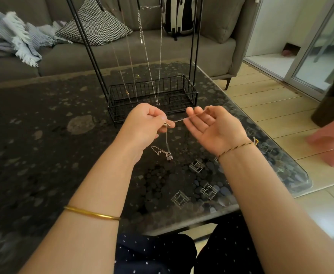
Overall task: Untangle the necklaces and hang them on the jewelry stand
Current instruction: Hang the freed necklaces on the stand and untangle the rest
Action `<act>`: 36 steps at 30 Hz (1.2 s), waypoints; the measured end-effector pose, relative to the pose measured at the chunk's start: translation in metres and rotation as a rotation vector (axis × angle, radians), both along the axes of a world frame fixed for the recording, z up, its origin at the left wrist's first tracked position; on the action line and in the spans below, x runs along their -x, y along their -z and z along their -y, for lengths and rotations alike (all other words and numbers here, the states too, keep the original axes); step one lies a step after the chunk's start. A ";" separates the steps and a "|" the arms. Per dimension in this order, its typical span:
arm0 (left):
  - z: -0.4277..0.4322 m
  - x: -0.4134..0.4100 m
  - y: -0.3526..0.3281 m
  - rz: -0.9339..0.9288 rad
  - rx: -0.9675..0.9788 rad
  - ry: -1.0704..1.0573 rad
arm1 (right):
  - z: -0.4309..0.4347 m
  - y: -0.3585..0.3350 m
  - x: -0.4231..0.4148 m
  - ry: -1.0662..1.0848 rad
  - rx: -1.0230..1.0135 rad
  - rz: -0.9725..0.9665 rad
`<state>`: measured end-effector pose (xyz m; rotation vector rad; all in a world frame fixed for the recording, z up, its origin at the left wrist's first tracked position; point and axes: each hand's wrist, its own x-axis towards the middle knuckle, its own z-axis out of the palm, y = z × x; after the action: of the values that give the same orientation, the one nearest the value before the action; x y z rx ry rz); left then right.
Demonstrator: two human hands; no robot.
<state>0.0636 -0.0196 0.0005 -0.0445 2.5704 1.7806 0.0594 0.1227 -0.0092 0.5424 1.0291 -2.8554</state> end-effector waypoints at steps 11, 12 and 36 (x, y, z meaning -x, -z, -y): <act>0.001 -0.002 -0.003 -0.117 0.013 0.021 | -0.015 -0.003 -0.008 -0.042 -1.329 -0.026; 0.000 -0.002 -0.004 -0.104 -0.017 0.032 | -0.015 -0.003 -0.011 -0.077 -1.408 -0.059; 0.016 -0.004 0.002 0.138 0.380 0.207 | -0.045 0.022 0.003 -0.203 -1.783 0.022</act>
<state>0.0676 -0.0355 -0.0019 0.0882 2.6584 1.1640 0.0568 0.1677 -0.0312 0.3591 3.0249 -1.0077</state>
